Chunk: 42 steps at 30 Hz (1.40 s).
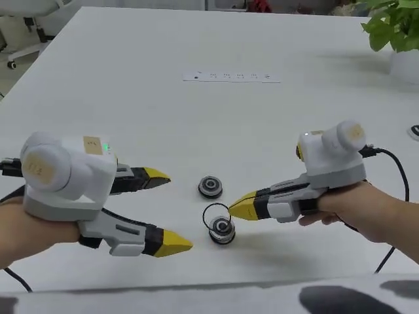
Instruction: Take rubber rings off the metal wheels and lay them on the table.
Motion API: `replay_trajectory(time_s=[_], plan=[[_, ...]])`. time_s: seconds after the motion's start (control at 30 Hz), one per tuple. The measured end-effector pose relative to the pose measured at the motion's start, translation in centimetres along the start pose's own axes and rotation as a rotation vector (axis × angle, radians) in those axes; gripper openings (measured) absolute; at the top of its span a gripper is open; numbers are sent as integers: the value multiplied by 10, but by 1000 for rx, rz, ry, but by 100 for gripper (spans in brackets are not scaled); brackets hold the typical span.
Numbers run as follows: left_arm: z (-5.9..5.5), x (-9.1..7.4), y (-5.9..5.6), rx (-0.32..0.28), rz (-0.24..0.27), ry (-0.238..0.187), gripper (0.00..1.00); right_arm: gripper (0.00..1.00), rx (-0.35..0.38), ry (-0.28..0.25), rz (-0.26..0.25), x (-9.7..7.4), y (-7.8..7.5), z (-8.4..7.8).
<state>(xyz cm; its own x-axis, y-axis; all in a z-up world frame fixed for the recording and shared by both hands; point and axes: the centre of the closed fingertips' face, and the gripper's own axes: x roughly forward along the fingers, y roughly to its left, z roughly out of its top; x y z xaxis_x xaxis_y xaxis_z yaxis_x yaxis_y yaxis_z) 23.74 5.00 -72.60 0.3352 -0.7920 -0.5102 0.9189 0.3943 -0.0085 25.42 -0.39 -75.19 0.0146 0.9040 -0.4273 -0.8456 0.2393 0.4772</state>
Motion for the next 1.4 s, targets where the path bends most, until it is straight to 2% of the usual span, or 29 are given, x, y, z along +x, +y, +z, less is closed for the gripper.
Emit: replay_trajectory(time_s=[0.53, 0.87, 1.4], plan=[[-4, -14, 4, -8, 29, -5, 75, 0, -21, -16, 35, 7, 13, 18], [-7, -22, 8, -12, 49, -4, 76, 0, -35, -17, 44, 21, 14, 25], [-11, -31, 12, -20, 75, -3, 77, 0, -46, 10, 27, 43, 7, 21]])
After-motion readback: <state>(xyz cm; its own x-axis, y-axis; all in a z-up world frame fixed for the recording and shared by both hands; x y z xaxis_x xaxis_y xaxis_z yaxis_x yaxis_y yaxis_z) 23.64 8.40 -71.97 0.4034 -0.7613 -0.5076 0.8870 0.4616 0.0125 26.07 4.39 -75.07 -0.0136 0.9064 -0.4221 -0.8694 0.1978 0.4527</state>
